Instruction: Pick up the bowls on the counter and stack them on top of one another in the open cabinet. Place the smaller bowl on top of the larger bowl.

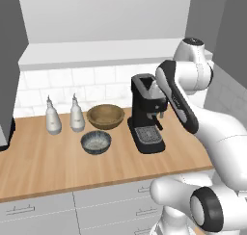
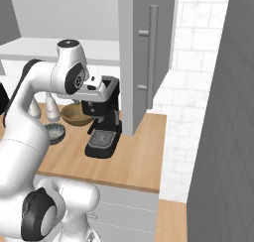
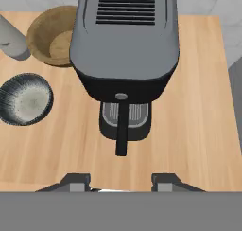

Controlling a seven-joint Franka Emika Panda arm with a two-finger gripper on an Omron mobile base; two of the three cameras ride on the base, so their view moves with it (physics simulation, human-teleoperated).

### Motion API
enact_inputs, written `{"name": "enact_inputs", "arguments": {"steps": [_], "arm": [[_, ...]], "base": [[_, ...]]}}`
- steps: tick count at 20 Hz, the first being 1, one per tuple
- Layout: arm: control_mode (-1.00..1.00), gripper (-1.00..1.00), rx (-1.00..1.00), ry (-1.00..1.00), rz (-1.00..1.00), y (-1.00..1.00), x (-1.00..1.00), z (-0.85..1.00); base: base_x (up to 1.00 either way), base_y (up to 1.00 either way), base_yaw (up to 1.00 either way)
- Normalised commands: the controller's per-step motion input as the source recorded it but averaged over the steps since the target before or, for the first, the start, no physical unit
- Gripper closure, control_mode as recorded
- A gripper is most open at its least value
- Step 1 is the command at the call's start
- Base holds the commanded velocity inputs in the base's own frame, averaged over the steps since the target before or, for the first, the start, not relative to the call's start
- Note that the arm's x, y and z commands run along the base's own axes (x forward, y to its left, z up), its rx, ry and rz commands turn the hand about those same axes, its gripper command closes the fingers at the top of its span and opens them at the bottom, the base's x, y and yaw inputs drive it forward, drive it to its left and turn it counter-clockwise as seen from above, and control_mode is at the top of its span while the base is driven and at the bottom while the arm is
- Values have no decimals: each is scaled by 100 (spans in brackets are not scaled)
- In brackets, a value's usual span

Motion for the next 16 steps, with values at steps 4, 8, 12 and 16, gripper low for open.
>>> {"name": "enact_inputs", "arguments": {"steps": [4, 8, 12, 16], "arm": [[-100, -100, -9, 4, 7, 39, -2, -17], [-100, -100, -31, 0, 24, 100, 0, -30], [-100, -100, -32, 2, 23, 100, 6, -22], [-100, -100, -16, 10, 28, 100, 0, -20]], "base": [[0, 0, 0], [0, 0, 0], [0, 0, 0], [0, 0, 0]]}}
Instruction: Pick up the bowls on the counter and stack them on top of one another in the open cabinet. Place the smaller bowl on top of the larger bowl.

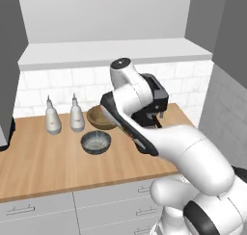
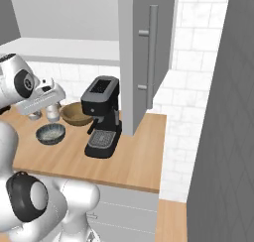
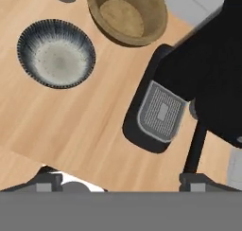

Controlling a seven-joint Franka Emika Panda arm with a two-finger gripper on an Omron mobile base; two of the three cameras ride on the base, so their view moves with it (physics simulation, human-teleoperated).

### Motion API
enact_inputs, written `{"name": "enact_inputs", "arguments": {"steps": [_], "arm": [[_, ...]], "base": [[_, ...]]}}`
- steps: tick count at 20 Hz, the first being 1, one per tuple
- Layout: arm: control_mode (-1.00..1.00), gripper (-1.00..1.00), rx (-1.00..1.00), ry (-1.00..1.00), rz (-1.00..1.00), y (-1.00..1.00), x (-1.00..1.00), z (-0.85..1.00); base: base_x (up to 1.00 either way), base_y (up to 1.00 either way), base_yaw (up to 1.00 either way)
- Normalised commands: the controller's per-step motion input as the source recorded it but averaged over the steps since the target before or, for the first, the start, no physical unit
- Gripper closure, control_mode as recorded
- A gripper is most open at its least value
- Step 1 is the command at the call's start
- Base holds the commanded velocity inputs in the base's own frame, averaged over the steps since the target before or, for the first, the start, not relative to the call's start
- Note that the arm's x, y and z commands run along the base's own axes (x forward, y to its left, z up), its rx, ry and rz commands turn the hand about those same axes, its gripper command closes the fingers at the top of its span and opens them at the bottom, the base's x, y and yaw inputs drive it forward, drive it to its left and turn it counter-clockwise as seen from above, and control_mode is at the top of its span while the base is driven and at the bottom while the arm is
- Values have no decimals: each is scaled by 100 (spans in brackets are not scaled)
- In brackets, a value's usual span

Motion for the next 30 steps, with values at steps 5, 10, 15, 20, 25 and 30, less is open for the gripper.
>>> {"name": "enact_inputs", "arguments": {"steps": [5, 10, 15, 20, 25, 30], "arm": [[-100, -100, -10, 16, 37, 100, -5, -36], [-100, -100, -16, 3, 39, 100, -33, -77], [-100, -100, -14, -3, 25, 46, 1, -75], [-100, -100, 0, -2, 1, -10, 20, -27], [-100, -100, 0, 0, 0, -22, 38, -37], [-100, -100, 0, 2, 0, 0, 18, -11]], "base": [[0, 0, 0], [0, 0, 0], [0, 0, 0], [0, 0, 0], [0, 0, 0], [0, 0, 0]]}}
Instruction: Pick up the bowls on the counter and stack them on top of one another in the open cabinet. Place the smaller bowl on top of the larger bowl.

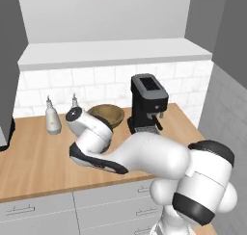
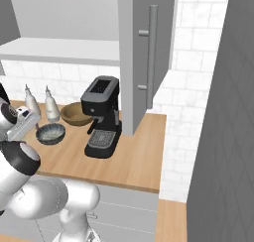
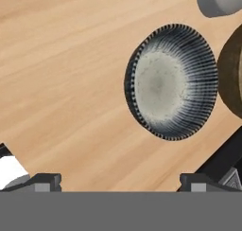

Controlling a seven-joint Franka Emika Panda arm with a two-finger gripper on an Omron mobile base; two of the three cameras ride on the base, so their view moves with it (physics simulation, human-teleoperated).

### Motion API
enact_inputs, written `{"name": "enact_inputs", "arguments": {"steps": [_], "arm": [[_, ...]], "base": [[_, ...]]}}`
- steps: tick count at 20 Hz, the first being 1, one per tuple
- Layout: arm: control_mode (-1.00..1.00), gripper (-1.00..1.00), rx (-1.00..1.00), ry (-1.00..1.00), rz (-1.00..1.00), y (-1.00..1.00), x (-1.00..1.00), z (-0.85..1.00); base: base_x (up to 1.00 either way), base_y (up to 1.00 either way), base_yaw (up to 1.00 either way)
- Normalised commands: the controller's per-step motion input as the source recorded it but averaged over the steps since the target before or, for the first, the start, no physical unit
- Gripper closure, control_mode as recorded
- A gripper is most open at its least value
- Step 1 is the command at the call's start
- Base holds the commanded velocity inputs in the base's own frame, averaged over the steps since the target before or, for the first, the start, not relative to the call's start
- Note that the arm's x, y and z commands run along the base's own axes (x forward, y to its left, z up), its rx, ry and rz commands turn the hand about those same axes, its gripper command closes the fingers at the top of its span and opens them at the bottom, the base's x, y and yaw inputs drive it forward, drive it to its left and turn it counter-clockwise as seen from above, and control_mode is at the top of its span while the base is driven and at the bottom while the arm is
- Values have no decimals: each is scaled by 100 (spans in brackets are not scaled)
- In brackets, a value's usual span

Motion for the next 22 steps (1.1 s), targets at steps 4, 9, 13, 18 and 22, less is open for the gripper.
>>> {"name": "enact_inputs", "arguments": {"steps": [4, 9, 13, 18, 22], "arm": [[-100, -100, 0, 0, 0, 0, 24, -33], [-100, -100, 0, 0, 0, 0, 40, -26], [-100, -100, 0, 0, 0, 0, 28, -16], [-100, -100, 0, 2, 0, 0, 9, -28], [-100, -100, 0, 1, 0, 0, 10, -22]], "base": [[0, 0, 0], [0, 0, 0], [0, 0, 0], [0, 0, 0], [0, 0, 0]]}}
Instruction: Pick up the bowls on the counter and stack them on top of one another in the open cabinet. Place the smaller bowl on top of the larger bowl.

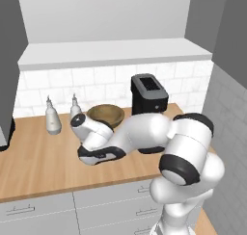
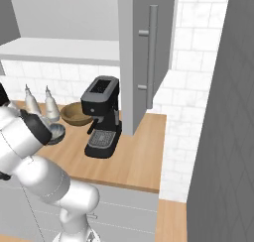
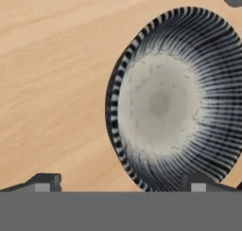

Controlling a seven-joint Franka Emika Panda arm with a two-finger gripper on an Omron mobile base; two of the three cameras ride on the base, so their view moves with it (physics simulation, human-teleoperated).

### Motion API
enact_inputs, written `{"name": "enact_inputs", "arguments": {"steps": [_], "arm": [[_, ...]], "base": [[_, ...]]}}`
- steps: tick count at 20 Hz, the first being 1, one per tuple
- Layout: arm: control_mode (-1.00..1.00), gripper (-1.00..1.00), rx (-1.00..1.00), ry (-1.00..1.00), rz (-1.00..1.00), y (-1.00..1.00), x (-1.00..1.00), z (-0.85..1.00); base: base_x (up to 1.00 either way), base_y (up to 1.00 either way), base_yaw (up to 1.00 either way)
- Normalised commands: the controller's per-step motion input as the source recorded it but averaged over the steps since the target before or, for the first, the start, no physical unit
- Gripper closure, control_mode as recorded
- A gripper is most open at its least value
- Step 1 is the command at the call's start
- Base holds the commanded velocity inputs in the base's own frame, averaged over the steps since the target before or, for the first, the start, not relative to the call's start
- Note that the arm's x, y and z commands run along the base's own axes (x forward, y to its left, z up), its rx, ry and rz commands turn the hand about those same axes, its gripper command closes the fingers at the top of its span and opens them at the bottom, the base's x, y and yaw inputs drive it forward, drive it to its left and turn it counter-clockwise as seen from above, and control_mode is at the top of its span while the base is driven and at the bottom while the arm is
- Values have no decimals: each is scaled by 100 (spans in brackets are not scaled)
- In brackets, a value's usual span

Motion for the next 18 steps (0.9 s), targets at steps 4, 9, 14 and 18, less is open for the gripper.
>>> {"name": "enact_inputs", "arguments": {"steps": [4, 9, 14, 18], "arm": [[-100, -100, 0, 0, 0, 0, 17, -13], [-100, 100, 0, 0, 0, 0, 13, -12], [-100, 100, 0, 0, 0, 0, 17, -23], [-100, 100, 0, 0, 0, 0, 7, -6]], "base": [[0, 0, 0], [0, 0, 0], [0, 0, 0], [0, 0, 0]]}}
